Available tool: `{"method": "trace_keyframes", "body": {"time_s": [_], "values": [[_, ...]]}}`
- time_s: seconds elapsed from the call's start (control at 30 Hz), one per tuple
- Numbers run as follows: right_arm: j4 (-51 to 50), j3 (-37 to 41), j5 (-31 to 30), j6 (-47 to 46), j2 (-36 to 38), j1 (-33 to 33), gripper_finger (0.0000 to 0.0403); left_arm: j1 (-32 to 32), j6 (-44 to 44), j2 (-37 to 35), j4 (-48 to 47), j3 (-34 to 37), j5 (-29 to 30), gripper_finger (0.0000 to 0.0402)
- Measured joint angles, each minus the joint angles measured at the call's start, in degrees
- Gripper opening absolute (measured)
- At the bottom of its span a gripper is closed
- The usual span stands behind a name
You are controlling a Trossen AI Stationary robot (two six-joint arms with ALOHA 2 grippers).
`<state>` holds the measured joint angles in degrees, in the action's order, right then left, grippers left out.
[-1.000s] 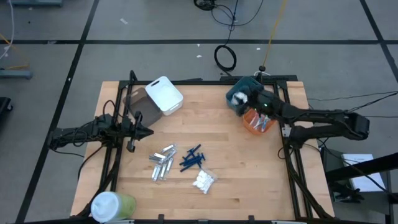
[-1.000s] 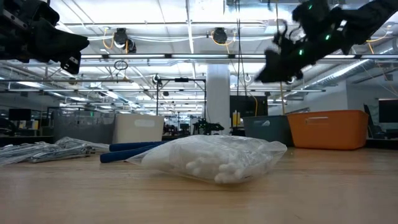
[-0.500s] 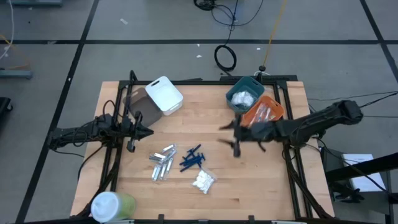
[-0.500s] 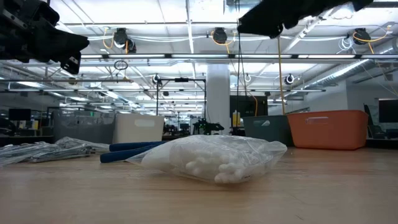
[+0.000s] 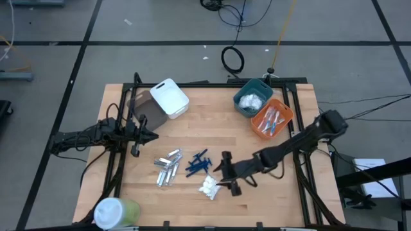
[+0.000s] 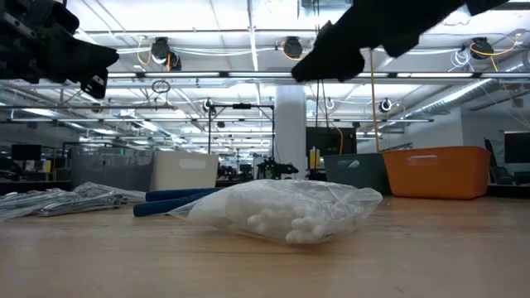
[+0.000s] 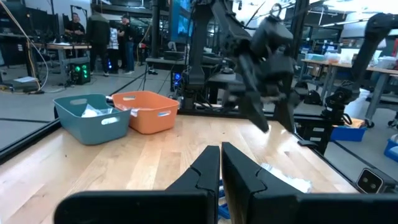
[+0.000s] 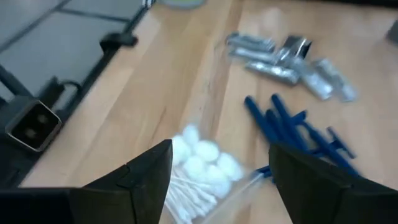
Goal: Pick & Place Travel size toiletries
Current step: Put the cotton pack into the green bin
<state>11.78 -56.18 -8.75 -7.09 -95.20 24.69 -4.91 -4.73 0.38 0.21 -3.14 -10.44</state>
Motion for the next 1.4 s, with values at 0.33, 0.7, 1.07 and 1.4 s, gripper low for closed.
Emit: {"method": "trace_keyframes", "body": {"time_s": [0.33,0.7,1.07,1.4], "values": [[-0.65,-2.39,4.34,-5.91,-10.58,0.52,0.0238,0.00,0.00,0.00,-0.01,0.00,0.00,0.0015],[-8.15,-2.39,4.35,-8.34,-12.02,0.50,0.0194,0.00,0.00,-0.01,0.00,0.00,0.00,0.0015],[-8.38,-2.39,4.37,-6.95,-12.00,0.43,0.0074,0.00,0.00,-0.02,0.00,0.00,0.00,0.0015],[-14.19,-2.32,4.40,-6.76,-6.32,0.41,0.0010,0.00,0.00,0.00,0.00,0.00,0.02,0.0015]]}}
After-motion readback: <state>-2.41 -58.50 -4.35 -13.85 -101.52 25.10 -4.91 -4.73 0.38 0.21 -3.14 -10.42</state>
